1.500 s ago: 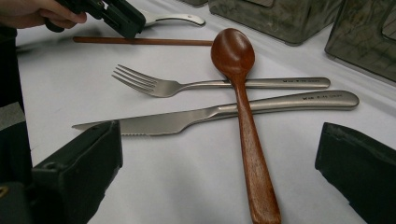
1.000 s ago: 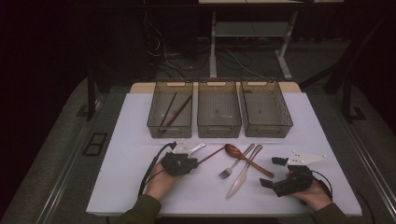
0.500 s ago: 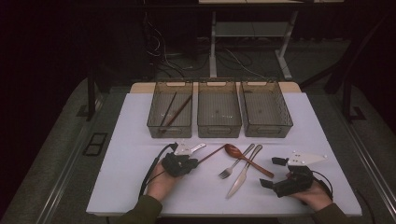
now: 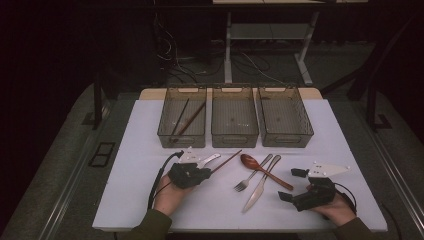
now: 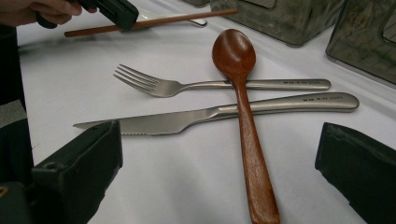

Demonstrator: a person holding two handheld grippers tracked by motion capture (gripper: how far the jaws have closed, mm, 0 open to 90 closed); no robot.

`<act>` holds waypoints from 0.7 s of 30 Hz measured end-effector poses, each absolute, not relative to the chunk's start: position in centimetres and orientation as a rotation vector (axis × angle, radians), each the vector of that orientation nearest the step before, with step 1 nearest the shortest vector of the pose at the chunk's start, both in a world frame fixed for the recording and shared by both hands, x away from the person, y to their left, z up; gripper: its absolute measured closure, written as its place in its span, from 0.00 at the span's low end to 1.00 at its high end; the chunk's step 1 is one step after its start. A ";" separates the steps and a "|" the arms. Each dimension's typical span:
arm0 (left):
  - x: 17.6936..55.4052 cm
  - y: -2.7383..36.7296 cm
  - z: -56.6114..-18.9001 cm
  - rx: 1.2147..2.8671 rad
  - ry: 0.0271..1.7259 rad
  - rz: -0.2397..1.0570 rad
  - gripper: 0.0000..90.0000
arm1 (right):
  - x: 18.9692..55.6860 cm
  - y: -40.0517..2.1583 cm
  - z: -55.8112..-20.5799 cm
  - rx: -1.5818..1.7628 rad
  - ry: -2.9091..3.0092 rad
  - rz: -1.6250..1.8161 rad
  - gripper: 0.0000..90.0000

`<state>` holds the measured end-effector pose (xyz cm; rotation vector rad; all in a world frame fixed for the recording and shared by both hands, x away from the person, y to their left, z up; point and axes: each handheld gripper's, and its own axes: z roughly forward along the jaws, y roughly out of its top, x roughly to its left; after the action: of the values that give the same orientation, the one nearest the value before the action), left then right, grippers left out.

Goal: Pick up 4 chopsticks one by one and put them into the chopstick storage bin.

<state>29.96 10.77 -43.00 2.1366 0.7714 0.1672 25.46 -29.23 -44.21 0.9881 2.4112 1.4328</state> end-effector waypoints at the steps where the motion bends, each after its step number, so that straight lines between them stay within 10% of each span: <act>1: 29.9 10.9 -42.9 2.131 0.773 0.167 0.93 | 25.5 -29.2 -44.2 0.988 2.411 1.435 0.01; 21: 29.6 13.4 -40.5 2.099 0.706 0.155 0.93 | 25.8 -29.0 -44.4 1.008 2.407 1.432 0.01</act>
<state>29.62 13.39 -40.45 2.0992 0.7056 0.1552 25.82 -28.99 -44.43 1.0077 2.4069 1.4316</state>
